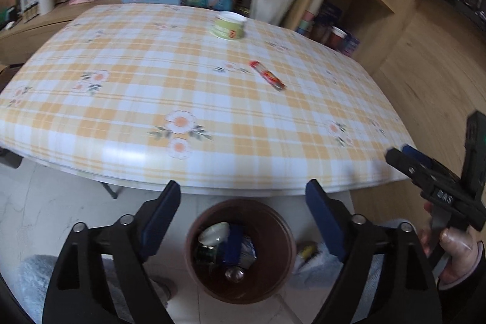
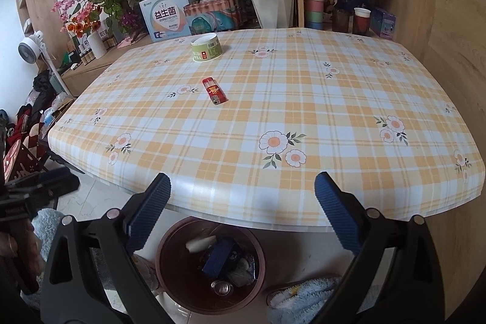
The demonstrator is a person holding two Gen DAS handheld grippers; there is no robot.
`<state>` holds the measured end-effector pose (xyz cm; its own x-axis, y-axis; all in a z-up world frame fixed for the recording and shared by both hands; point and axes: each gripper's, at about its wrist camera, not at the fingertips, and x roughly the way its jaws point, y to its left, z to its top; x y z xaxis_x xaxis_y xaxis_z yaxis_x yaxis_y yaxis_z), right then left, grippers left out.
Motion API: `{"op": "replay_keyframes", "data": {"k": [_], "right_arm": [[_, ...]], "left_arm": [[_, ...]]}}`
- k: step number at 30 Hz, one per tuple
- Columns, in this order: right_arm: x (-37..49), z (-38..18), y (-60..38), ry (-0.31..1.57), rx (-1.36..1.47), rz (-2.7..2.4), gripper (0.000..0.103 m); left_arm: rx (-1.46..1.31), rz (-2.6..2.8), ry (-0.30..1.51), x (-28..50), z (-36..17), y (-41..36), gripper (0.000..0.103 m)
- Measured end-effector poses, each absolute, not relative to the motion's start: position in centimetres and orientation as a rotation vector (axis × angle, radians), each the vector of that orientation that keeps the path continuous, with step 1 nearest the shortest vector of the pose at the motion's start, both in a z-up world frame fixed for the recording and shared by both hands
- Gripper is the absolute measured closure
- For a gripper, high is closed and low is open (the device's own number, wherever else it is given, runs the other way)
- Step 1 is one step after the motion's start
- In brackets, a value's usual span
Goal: Collect trash
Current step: 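Reach to the red toothpick box and grasp it with the right gripper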
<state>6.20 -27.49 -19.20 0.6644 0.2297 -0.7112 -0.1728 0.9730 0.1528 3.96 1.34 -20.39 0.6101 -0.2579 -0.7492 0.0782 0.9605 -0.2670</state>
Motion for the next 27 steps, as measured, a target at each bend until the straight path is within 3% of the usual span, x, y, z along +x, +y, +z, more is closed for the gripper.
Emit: {"op": "replay_keyframes", "data": {"k": [3,27], "right_arm": [[6.3,-19.5,-27.4,0.822,0.072,0.228,0.009],[12.9,-21.3,-25.6,0.884,-0.011,0.243,0.009]], "left_arm": [[-0.217,-0.141,0.880,4.2,-20.2,2.7,0.011],[-0.170,-0.054,0.810,9.5,-18.6,6.1,0.007]]}}
